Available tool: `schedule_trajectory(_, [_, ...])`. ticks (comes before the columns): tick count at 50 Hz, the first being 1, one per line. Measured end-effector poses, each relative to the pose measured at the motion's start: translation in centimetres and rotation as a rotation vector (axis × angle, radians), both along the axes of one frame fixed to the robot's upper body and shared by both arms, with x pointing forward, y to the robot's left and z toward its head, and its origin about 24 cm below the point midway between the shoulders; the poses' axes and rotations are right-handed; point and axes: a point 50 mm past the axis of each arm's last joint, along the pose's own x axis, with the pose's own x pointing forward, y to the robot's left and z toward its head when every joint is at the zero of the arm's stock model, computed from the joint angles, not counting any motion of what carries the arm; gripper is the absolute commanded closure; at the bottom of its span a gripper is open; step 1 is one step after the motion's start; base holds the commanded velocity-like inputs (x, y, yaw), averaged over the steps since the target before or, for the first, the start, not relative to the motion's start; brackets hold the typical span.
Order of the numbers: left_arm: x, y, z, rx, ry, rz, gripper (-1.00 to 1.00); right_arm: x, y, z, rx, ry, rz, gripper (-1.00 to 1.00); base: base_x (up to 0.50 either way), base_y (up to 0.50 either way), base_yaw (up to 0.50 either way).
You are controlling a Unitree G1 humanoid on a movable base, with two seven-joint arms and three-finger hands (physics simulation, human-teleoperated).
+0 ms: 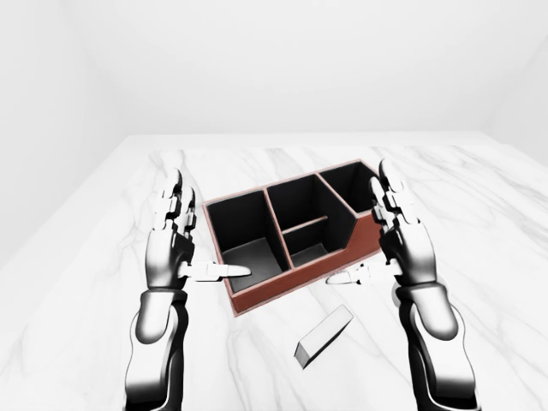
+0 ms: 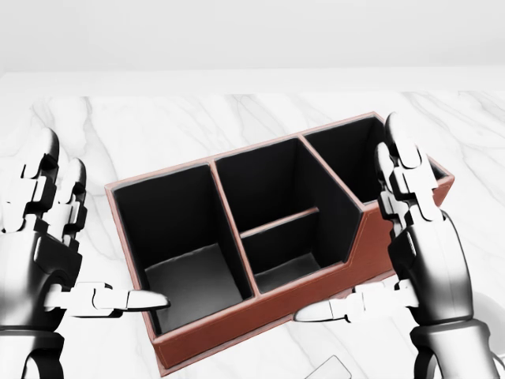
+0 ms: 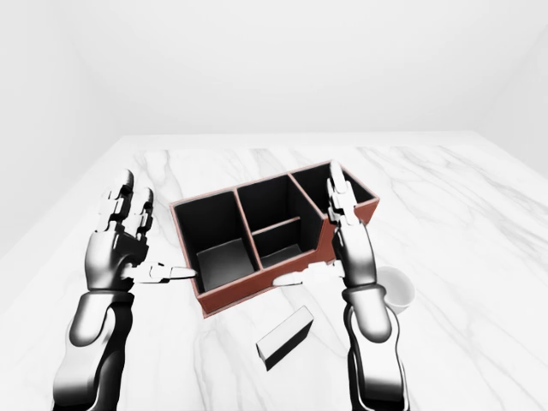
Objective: Pick up the book and place it in the front compartment of the caddy.
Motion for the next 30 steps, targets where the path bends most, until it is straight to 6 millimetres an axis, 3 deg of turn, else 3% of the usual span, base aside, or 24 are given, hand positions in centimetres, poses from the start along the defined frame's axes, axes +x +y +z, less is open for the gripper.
schedule_trajectory(30, [0.12,-0.01,-0.21,0.002,0.01,0.001,-1.0,-0.39,-0.3,-0.59,-0.278,0.064,0.026,-1.0,0.0,0.0,0.0])
